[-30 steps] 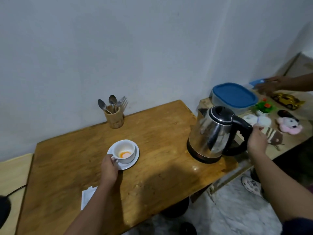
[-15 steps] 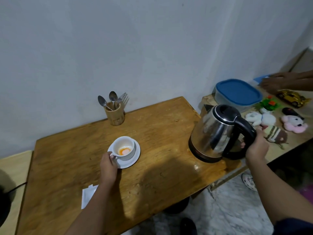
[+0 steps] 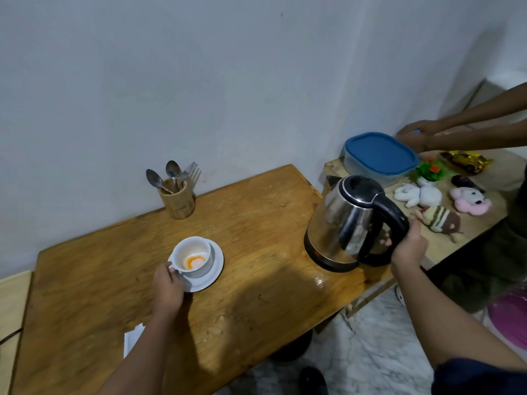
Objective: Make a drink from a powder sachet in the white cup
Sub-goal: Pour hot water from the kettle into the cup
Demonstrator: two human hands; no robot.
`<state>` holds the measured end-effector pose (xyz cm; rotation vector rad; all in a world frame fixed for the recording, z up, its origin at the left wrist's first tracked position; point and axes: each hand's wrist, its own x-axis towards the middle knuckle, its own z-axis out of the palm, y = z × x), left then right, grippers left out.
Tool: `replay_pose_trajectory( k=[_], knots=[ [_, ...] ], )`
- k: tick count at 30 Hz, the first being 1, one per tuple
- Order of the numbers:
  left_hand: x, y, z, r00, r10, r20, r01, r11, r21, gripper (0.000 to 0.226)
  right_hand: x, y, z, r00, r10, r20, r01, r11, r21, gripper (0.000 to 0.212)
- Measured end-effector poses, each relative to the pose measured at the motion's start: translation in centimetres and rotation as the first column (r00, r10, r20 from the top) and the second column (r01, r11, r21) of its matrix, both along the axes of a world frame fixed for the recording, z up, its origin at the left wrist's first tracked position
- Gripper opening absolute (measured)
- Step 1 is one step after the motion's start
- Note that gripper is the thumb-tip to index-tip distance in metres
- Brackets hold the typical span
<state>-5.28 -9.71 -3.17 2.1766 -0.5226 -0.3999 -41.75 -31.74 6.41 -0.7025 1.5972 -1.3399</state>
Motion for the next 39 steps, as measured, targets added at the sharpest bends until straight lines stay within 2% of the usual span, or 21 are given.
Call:
replay_pose_trajectory(
  k=[8,15,17,22,29,33,36,39],
  knots=[
    [0.3,0.2,0.0,0.996,-0.084,0.027,0.084,0.996,0.010,0.029,1.7,0.7,1.0,0.990,-0.134,-0.047,0.134,0.991,-0.006,0.031],
    [1.8,0.2,0.3,0.992,-0.123,0.008,0.122,0.990,0.076,0.027,2.0,0.1,3.4,0.991,-0.133,0.006,0.133,0.990,-0.036,0.030],
    [1.7,0.1,0.5,0.993,-0.114,-0.013,0.115,0.992,0.047,0.025,2.3,-0.4,4.7,0.992,-0.127,-0.018,0.126,0.990,-0.060,0.032],
    [1.9,-0.1,0.7,0.994,-0.100,-0.040,0.102,0.994,0.033,0.022,4.6,-1.2,9.2,0.979,-0.006,-0.204,-0.027,0.987,-0.157,0.040],
    [2.3,0.1,1.2,0.991,-0.124,-0.056,0.126,0.991,0.040,0.023,9.5,-0.9,11.3,0.918,0.166,-0.361,-0.237,0.958,-0.163,0.053],
    [2.5,0.2,1.3,0.992,-0.105,-0.067,0.108,0.993,0.048,0.023,13.0,-0.5,10.4,0.780,0.356,-0.515,-0.473,0.874,-0.111,0.046],
    [2.3,0.1,1.6,0.992,-0.092,-0.082,0.097,0.994,0.053,0.024,15.5,-0.1,10.0,0.680,0.450,-0.579,-0.610,0.785,-0.106,0.050],
    [2.1,0.1,2.0,0.991,-0.082,-0.105,0.091,0.992,0.087,0.026,18.2,0.3,9.8,0.491,0.555,-0.671,-0.750,0.662,-0.001,0.049]
  ],
)
